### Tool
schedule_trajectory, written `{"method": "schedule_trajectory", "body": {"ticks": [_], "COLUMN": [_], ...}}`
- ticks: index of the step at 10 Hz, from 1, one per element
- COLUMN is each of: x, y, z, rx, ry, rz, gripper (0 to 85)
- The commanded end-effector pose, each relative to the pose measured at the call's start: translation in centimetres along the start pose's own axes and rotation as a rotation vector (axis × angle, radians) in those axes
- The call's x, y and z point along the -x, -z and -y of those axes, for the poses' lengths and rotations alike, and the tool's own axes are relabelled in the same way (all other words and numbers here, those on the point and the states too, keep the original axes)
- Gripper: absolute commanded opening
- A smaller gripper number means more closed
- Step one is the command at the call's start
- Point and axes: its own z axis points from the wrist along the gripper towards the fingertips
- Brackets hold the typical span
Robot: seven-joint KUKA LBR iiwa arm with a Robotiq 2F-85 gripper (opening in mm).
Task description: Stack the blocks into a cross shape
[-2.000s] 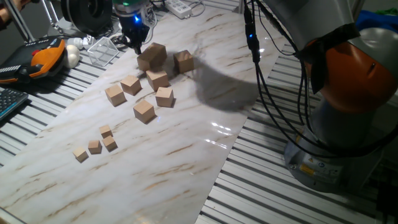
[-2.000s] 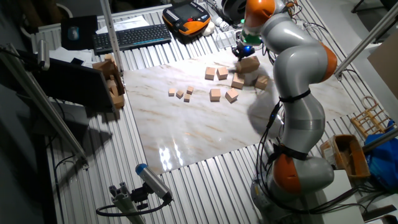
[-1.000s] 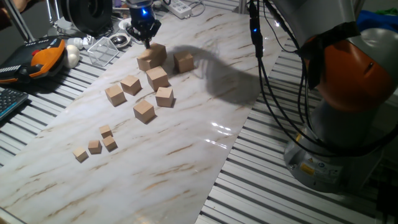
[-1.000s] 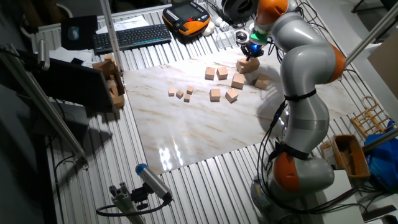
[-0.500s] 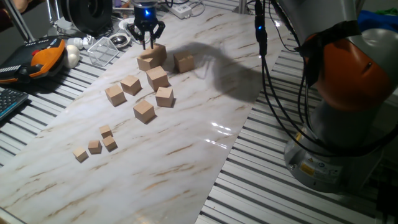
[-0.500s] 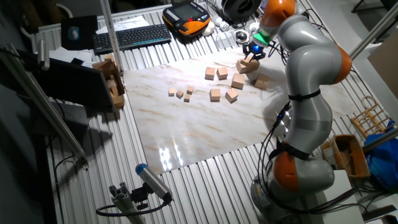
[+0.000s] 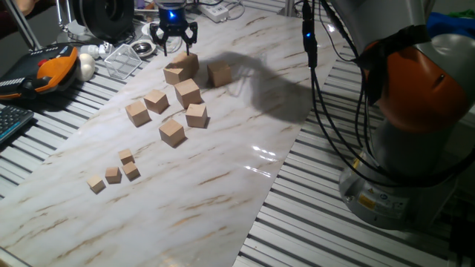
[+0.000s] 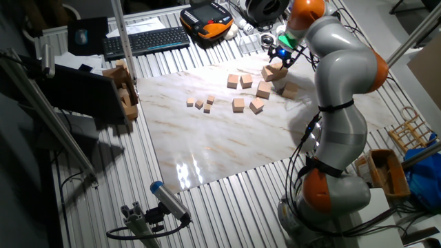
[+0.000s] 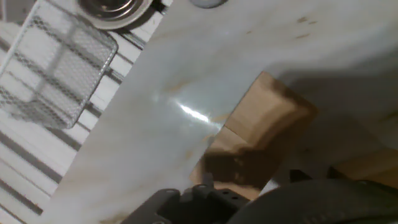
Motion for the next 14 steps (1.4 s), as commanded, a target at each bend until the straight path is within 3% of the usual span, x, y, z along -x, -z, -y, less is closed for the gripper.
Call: {"method": "schedule_trajectory", "body": {"ticks": [1, 2, 7, 10, 14], "x": [0.1, 0.3, 0.9, 1.2, 1.6], "y": [-0.1, -0.2, -0.4, -0.3, -0.7], "z": [0.0, 0.2, 0.6, 0.7, 0.3], "rx": [0.046, 0.067, 0.078, 0.092, 0.041], "ry": [-0.928, -0.977, -1.102, -1.184, -1.192], "rz": [0.074, 0.069, 0.051, 0.083, 0.095], "gripper": [51.0, 51.0, 51.0, 51.0, 51.0]}}
